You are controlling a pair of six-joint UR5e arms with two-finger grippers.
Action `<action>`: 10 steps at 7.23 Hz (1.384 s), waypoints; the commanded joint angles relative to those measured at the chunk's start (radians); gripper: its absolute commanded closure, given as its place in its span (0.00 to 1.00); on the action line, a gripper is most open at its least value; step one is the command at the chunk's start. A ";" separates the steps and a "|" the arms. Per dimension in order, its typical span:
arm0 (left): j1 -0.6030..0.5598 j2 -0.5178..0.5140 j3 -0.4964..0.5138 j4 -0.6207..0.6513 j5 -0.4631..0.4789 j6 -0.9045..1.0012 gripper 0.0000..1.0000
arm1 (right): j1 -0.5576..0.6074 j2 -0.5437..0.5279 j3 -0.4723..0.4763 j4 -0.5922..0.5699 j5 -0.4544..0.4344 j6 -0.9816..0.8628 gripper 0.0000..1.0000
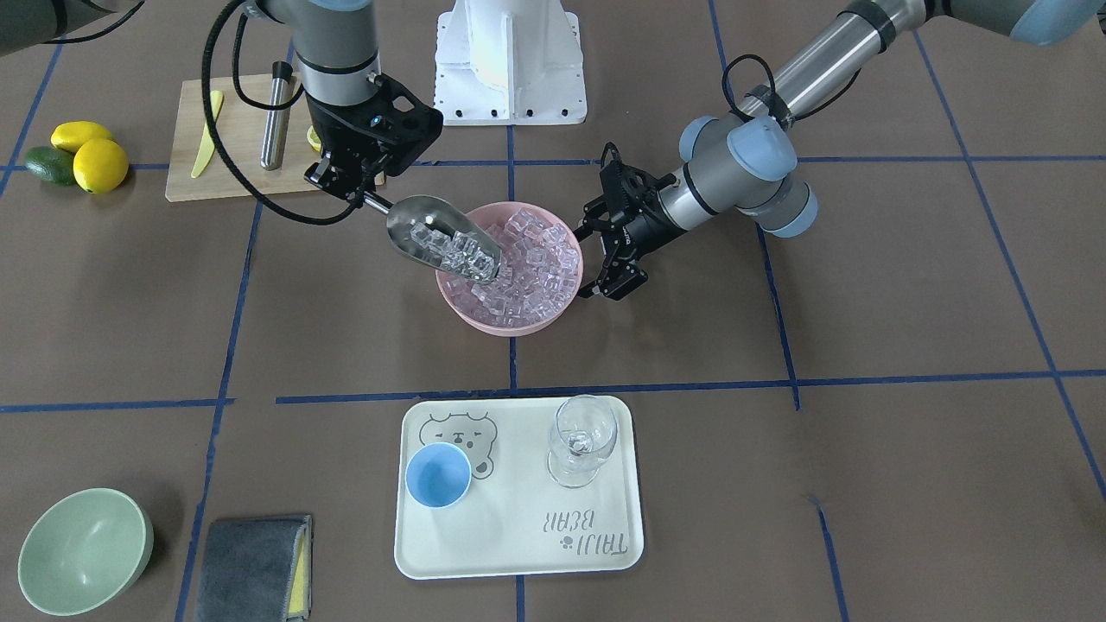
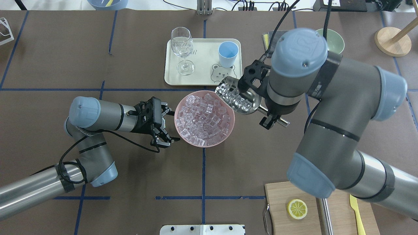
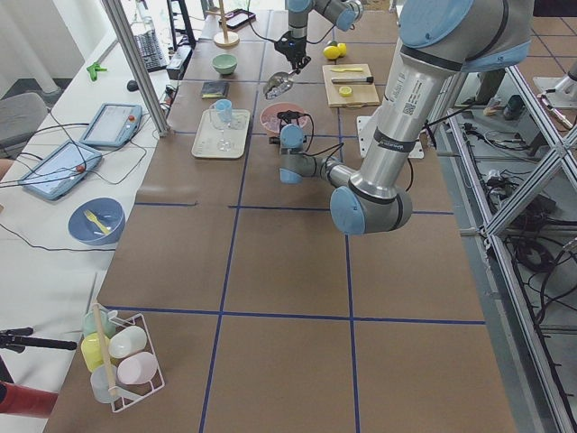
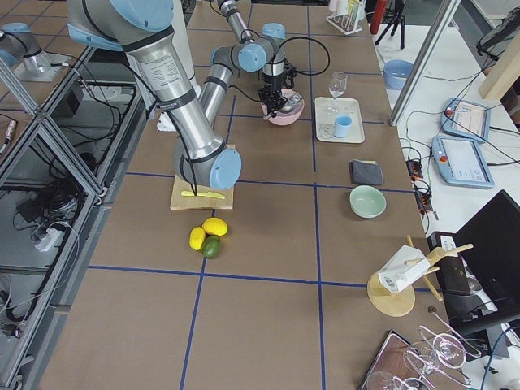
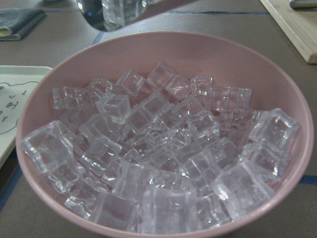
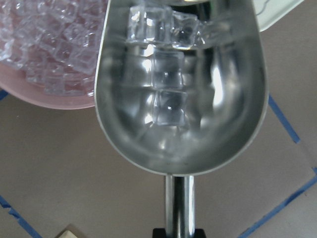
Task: Put ice in cup with scoop
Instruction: 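Lift the ice-filled scoop out of the bowl with the right gripper, then move the scoop over the light-blue cup and tip the ice in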
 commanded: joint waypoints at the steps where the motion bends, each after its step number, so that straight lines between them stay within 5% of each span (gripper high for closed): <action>1: 0.000 0.000 0.000 0.000 0.000 0.001 0.00 | 0.102 0.093 -0.106 -0.054 0.044 0.003 1.00; 3: 0.000 0.002 0.000 0.000 0.000 0.001 0.00 | 0.194 0.169 -0.245 -0.056 0.108 0.003 1.00; 7: 0.000 0.000 -0.002 -0.002 0.000 0.001 0.00 | 0.219 0.291 -0.516 -0.054 0.081 -0.041 1.00; 10: 0.000 0.000 -0.002 -0.008 0.000 0.001 0.00 | 0.219 0.321 -0.524 -0.181 0.044 -0.150 1.00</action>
